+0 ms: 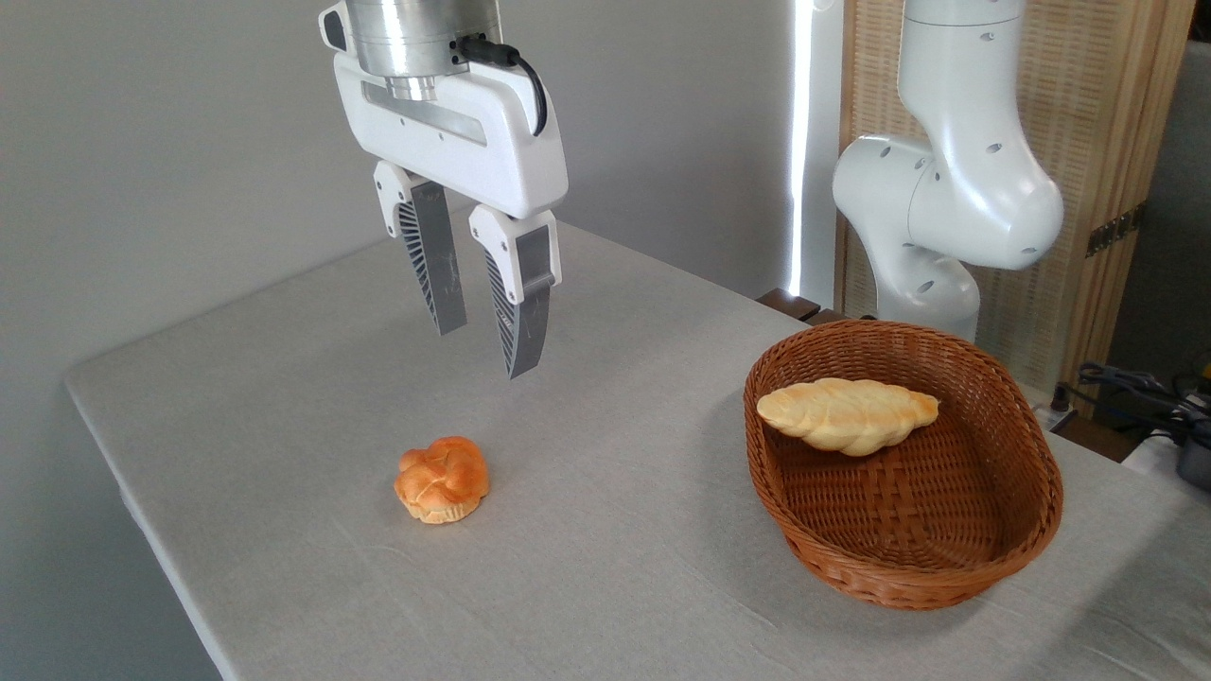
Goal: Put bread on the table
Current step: 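Move the open gripper over the twisted bread roll in the wicker basket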
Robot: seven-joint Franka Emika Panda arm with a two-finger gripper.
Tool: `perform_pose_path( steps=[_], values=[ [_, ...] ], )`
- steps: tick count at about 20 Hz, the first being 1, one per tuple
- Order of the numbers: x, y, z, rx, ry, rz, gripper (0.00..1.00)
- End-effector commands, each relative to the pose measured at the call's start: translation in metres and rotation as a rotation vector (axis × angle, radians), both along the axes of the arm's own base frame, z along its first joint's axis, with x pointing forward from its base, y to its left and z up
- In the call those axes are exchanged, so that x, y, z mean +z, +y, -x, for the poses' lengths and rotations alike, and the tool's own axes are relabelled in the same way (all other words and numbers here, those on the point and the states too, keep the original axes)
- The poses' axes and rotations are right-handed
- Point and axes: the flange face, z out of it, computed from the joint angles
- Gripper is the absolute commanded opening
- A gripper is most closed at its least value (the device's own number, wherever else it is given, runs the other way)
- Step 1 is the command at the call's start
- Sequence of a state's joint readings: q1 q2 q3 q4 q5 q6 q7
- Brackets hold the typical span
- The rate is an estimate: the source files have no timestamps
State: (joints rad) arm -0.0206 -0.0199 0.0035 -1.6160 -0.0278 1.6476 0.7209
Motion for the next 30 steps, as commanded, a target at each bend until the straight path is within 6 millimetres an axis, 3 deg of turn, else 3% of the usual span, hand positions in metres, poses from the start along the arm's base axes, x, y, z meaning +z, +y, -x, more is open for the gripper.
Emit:
perform_pose_path(
  steps=[1, 11, 13, 16, 19, 23, 27, 30],
  values=[
    [0.001, 0.000, 0.001, 0.014, 0.029, 0.014, 1.00],
    [0.000, -0.001, 0.003, 0.005, 0.030, 0.013, 1.00],
    [-0.002, 0.002, 0.012, -0.016, 0.040, 0.013, 1.00],
    [-0.008, 0.012, 0.039, -0.090, 0.058, 0.016, 1.00],
    [-0.021, 0.030, 0.088, -0.229, 0.074, 0.031, 1.00],
    [-0.049, 0.072, 0.146, -0.464, 0.090, 0.080, 1.00],
    [-0.103, 0.080, 0.177, -0.574, 0.118, 0.055, 1.00],
    [-0.120, 0.093, 0.192, -0.668, 0.155, 0.044, 1.00]
  ],
)
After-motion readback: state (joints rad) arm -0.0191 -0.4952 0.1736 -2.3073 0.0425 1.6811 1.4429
